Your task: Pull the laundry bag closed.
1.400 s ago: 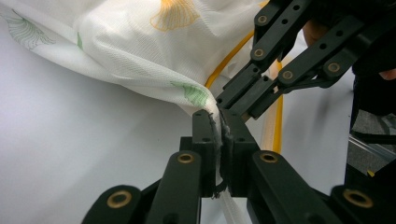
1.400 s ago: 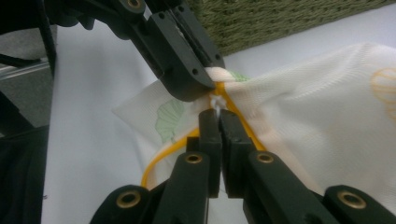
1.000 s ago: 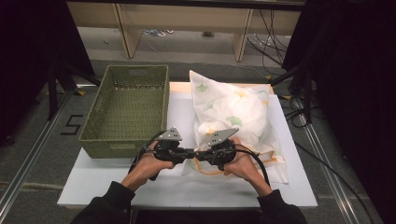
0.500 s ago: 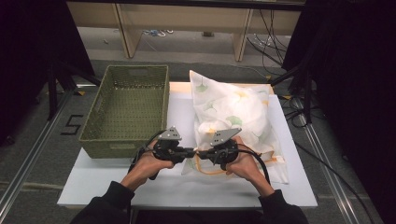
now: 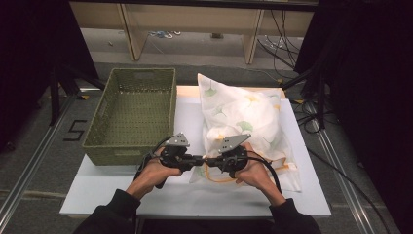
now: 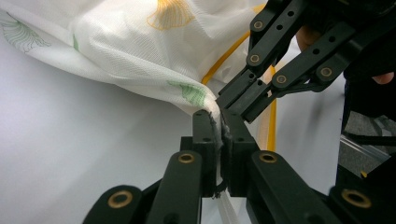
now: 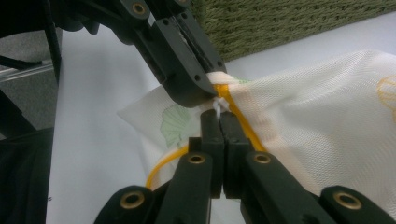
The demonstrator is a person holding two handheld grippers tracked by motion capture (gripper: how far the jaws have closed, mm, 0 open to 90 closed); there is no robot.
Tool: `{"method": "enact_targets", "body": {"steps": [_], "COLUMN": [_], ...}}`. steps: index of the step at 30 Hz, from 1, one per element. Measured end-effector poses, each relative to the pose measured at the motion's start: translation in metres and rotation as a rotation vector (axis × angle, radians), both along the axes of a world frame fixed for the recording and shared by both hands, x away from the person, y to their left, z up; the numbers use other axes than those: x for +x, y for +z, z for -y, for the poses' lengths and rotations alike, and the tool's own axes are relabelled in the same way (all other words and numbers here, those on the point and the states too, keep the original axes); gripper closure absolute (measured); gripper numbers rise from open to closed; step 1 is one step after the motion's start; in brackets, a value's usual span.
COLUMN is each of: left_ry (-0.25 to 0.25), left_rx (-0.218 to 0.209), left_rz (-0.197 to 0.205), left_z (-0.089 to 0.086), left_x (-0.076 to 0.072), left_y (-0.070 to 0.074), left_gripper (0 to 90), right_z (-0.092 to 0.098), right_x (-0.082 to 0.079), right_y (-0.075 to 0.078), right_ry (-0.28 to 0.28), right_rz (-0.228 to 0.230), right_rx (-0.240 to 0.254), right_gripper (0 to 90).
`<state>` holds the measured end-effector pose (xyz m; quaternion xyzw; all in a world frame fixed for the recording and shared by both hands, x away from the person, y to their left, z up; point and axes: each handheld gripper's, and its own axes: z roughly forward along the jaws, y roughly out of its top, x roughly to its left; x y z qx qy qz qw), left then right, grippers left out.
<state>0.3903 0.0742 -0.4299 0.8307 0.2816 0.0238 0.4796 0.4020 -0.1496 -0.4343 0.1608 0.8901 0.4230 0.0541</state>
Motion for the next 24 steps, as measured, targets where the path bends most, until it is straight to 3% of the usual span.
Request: {"method": "enact_targets", "body": {"steps": [12, 13, 17, 19, 20, 24], "left_ry": [0.003, -0.011, 0.016, 0.018, 0.016, 0.034], "left_rx": [0.027, 0.023, 0.008, 0.006, -0.001, -0.03], "left_rz": [0.033, 0.034, 0.045, 0.045, 0.044, -0.022], "left_z": [0.0025, 0.0022, -0.0022, -0.0039, -0.0036, -0.0022], "left_x": [-0.0034, -0.003, -0.0023, -0.002, -0.0013, 0.002], "left_y": [0.0041, 0.0047, 0.0083, 0.0074, 0.0061, 0.0013], "left_gripper": [85.7, 85.7, 85.6, 85.2, 84.6, 75.5], "right_z": [0.0014, 0.0011, 0.0041, 0.0055, 0.0061, 0.0065], "right_x": [-0.0028, -0.0022, -0.004, -0.0025, -0.0018, -0.0058], "right_y": [0.0029, 0.0019, 0.0014, 0.0016, 0.002, 0.005], "right_ry": [-0.032, -0.026, -0.063, -0.063, -0.051, -0.055], "right_rz": [-0.003, 0.0, -0.003, 0.0, 0.011, 0.013], "right_rx": [-0.064, -0.062, -0.096, -0.088, -0.095, -0.098], "right_gripper": [90.0, 90.0, 90.0, 90.0, 90.0, 90.0]}}
